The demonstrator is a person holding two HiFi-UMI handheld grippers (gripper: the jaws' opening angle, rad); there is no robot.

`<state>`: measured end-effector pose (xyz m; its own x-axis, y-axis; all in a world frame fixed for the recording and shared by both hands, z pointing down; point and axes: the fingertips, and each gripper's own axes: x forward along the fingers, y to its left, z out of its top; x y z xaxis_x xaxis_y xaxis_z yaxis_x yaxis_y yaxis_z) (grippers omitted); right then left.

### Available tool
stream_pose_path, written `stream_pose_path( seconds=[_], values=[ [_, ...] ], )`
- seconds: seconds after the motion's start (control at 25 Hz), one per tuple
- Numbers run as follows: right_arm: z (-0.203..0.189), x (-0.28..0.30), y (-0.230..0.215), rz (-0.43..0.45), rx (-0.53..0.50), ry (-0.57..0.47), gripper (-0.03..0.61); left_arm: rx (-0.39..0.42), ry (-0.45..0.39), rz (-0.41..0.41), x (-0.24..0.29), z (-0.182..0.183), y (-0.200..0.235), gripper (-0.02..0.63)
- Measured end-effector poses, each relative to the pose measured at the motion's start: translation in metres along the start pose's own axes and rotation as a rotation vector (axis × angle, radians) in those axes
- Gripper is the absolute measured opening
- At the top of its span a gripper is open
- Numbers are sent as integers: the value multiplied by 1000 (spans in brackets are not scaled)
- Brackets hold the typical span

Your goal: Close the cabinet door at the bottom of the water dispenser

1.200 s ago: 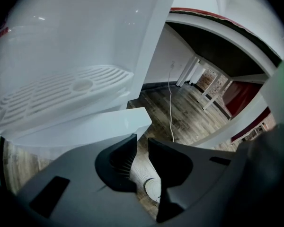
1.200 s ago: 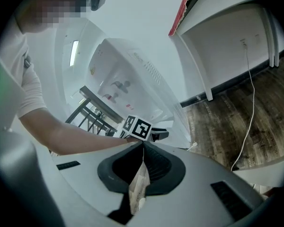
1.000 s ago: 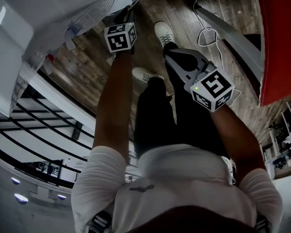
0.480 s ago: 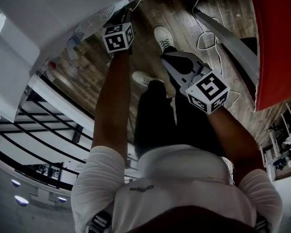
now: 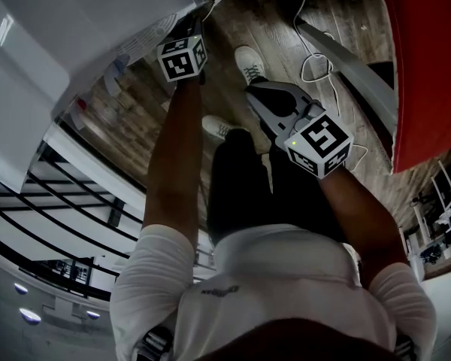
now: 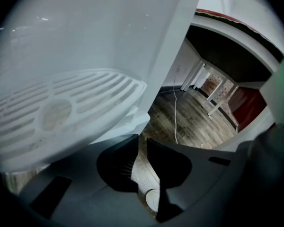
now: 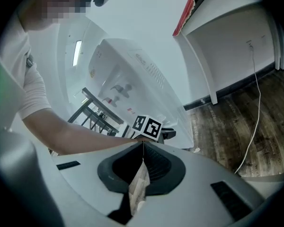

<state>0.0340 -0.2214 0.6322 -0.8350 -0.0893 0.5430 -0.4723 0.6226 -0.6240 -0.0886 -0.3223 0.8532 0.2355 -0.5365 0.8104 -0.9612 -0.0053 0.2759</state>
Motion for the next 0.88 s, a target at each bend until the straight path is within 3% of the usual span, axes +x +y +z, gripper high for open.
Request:
stream_pose_path(
  seconds=[0.4, 0.64, 0.88],
  values=[
    [-6, 2, 4, -13, -30, 1, 21, -35, -44, 0, 7, 6, 3, 52],
    [-4, -1, 7, -29, -40, -9, 21, 5, -56, -29, -10, 3, -6, 52],
    [-3, -8, 33, -45, -67, -20, 21, 73, -65, -50, -69, -15, -16, 43]
  ],
)
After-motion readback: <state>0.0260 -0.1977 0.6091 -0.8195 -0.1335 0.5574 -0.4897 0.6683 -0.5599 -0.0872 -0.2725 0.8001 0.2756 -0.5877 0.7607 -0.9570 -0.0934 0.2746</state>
